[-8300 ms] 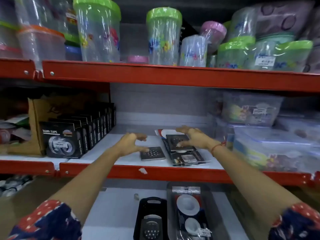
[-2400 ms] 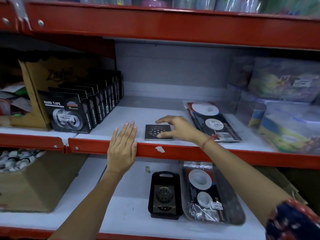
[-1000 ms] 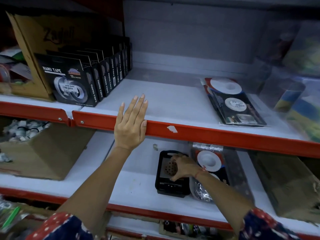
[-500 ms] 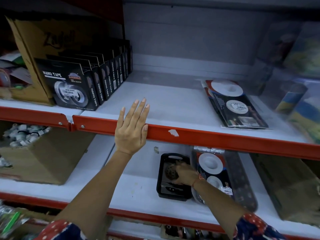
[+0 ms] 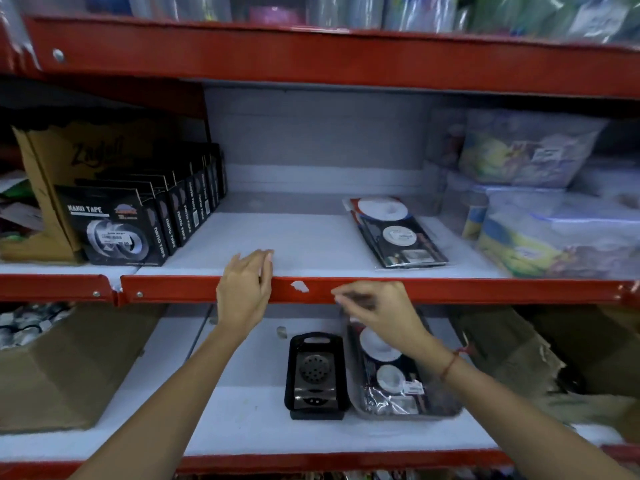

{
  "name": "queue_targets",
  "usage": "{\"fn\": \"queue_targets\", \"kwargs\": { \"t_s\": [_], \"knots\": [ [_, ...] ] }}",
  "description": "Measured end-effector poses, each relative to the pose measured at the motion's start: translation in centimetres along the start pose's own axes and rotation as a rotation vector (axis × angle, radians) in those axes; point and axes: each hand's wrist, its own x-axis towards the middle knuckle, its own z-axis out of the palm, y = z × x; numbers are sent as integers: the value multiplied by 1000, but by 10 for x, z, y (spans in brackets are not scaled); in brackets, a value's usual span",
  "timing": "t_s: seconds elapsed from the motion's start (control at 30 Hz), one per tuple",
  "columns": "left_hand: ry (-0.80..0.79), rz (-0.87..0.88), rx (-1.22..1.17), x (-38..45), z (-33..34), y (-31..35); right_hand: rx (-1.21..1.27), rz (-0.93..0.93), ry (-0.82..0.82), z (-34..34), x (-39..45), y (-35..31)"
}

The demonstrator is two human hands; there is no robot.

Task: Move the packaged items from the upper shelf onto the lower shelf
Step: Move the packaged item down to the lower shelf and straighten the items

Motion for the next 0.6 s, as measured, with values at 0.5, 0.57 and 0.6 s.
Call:
{"fn": "queue_targets", "kwargs": {
  "t_s": [0.5, 0.57, 0.6],
  "knots": [
    [-432, -733, -674, 133, 111, 116, -59, 681, 272, -147, 126, 135],
    [-498, -776, -775, 136, 119, 122, 58, 713, 227, -144, 134, 148],
    [-526, -797, -846, 137, 120, 127, 116, 720, 187, -143, 136, 149]
  ]
}}
